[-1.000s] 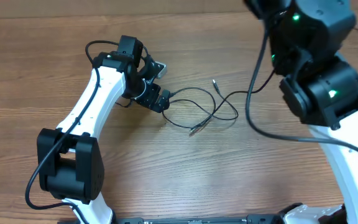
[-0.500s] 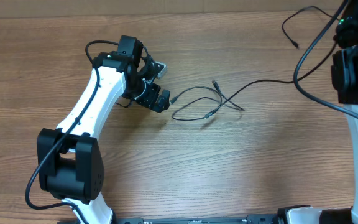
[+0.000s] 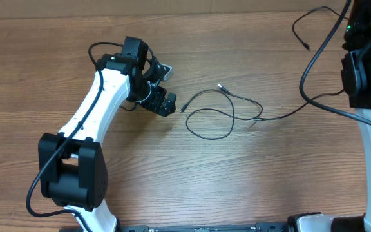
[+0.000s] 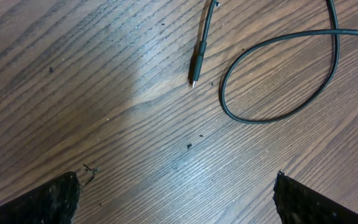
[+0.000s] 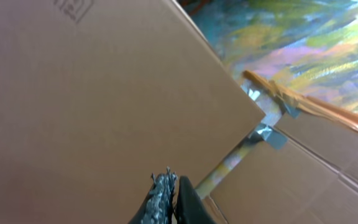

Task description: Untangle cables

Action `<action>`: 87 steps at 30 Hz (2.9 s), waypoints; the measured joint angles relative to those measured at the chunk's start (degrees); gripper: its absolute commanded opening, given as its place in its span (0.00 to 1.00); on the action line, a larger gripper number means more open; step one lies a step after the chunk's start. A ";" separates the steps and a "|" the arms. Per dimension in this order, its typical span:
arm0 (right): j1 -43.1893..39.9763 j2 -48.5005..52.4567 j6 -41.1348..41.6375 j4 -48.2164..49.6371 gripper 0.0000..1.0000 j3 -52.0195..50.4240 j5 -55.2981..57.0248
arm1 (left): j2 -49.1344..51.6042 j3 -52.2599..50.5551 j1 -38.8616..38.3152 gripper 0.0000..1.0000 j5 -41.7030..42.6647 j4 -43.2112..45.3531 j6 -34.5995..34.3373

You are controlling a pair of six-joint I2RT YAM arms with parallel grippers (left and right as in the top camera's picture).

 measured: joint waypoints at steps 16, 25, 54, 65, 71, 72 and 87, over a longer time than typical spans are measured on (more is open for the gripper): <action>-6.14 0.02 10.34 -12.00 0.04 0.04 14.99 | 0.00 0.00 0.00 1.00 0.00 0.02 -0.02; -12.92 0.76 31.15 -28.59 0.04 0.04 7.61 | 0.00 0.00 0.00 1.00 0.02 -0.02 -0.02; -32.09 16.44 42.58 -27.45 0.04 0.04 -44.24 | 0.00 0.00 0.00 0.99 0.00 0.00 -0.02; -35.56 22.82 43.71 -27.21 0.04 -0.11 -51.54 | 0.00 0.00 0.00 0.99 0.00 -0.02 -0.02; -41.70 30.12 44.28 -26.60 0.04 -0.61 -51.28 | 0.00 0.00 0.00 1.00 0.02 -0.02 0.00; -42.73 31.10 44.30 -26.45 0.04 -0.66 -51.10 | 0.00 0.00 0.00 0.99 0.00 0.00 -0.02; -58.66 38.42 47.52 -23.71 0.92 -1.05 -49.48 | 0.00 0.00 0.00 0.99 0.02 0.00 -0.02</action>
